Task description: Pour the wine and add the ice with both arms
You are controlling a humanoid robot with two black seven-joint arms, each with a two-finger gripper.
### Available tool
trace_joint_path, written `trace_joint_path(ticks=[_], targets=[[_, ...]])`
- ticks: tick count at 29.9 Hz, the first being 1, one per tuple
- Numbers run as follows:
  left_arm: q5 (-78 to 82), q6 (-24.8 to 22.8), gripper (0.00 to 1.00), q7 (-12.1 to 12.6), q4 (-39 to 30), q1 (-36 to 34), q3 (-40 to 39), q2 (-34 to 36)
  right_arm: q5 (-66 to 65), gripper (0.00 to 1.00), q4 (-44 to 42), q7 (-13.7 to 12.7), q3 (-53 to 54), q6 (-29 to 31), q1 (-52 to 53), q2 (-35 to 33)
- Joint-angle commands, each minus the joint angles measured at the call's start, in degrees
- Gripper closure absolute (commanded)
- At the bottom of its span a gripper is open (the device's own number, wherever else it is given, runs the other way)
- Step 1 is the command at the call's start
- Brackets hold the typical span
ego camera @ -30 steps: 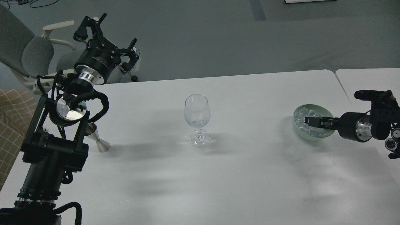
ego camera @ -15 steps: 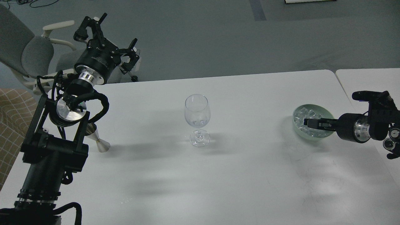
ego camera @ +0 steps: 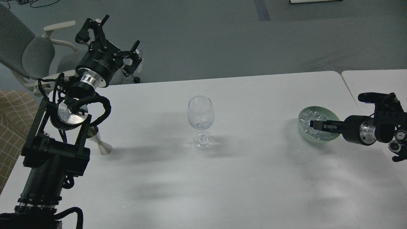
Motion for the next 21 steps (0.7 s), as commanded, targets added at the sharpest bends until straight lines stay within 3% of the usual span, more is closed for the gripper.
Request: trace_joint_path(ticks=[1,10,21], targets=[[0.0,-0.15,0.02,0.0,0.0,0.0,-0.08,0.0,0.03,0.68,0.08,-0.07,0.08,0.0,-0.04,0.0],[0.0,-0.15,0.02,0.0,0.0,0.0,-0.08,0.0,0.12,0.92,0.43,-0.07,0.08,0.0,0.14,-0.09],[0.0,-0.15,0.02,-0.08,0.0,0.09,-0.08,-0.09,1.61,0.91,2.97,-0.07,0.17,0.0,1.98,-4.21]])
